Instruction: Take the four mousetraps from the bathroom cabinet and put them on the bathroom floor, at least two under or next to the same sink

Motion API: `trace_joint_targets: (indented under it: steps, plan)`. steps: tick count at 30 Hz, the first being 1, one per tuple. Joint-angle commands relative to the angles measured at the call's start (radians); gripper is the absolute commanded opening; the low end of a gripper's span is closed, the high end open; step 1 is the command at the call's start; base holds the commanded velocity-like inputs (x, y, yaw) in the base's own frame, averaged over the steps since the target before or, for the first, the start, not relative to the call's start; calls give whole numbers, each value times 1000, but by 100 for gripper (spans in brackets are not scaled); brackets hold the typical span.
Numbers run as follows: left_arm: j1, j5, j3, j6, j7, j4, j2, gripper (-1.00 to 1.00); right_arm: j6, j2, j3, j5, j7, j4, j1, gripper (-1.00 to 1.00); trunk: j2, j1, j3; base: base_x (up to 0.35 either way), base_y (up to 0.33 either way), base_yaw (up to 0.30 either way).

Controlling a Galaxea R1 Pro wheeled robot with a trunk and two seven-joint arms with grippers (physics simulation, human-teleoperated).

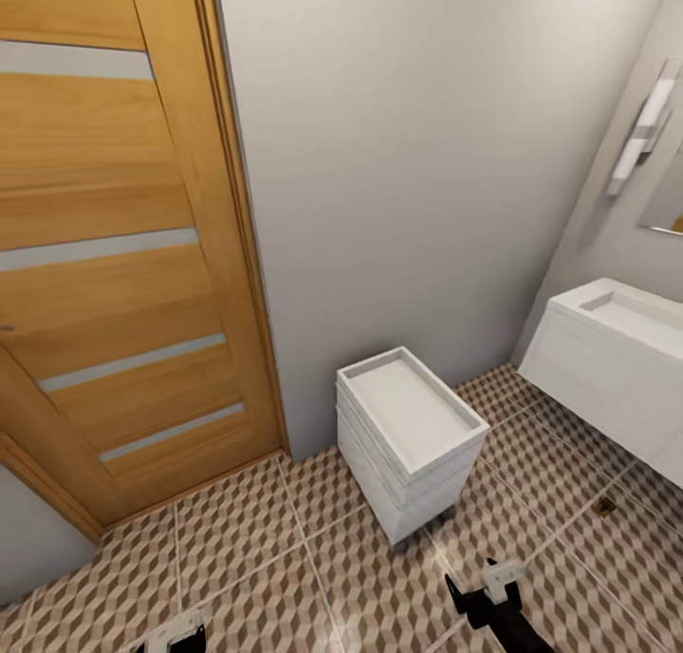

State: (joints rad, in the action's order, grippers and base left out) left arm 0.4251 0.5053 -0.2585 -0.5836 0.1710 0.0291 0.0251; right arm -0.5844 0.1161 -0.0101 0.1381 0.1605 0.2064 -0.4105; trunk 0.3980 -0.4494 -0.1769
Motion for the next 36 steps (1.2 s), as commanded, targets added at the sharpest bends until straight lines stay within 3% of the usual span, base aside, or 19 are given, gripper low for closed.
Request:
trace_joint_targets:
  steps: [1,36]
  plan:
    - [2,2,-8,-4,4,3,-1,100,-3,0,-1,3,1,-2,-1,100,2,-1,-2,0,0,252]
    - [2,3,-8,-4,5,5,-1,100,-3,0,-1,3,1,-9,0,100,2,-1,-2,0,0,252]
